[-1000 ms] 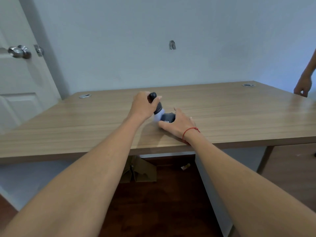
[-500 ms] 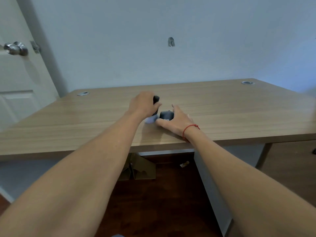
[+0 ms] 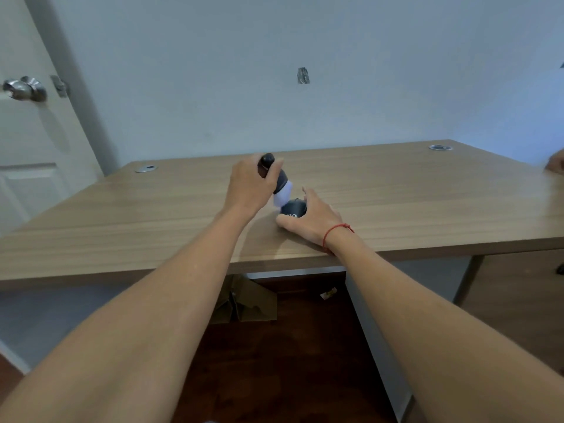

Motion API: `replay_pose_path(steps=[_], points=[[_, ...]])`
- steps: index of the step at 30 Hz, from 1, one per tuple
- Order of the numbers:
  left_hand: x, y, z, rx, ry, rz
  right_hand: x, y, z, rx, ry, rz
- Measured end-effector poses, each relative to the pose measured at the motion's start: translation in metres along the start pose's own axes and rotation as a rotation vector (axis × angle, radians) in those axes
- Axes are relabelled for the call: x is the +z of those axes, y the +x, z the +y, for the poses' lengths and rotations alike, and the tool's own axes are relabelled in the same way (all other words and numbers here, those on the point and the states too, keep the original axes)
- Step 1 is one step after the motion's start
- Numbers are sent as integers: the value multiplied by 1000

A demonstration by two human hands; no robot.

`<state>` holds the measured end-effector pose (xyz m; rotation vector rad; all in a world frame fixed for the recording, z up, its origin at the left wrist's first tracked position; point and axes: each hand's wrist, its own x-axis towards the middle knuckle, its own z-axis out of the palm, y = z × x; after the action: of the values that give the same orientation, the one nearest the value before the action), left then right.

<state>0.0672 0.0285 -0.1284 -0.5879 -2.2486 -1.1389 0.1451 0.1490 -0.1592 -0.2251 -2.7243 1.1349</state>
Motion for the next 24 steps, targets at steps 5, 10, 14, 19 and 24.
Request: replay_pose_path(steps=[5, 10, 14, 19, 24], points=[[13, -7, -13, -20, 288, -140, 2, -1, 0, -3, 18, 20], [14, -7, 0, 23, 87, 14, 1, -1, 1, -32, 0, 30], [13, -12, -12, -41, 140, -90, 2, -1, 1, -35, 10, 41], [6, -20, -12, -148, -85, 127, 1, 3, 0, -52, -73, 25], [15, -31, -19, -272, -102, 142, 4, 16, 3, -15, -44, -13]])
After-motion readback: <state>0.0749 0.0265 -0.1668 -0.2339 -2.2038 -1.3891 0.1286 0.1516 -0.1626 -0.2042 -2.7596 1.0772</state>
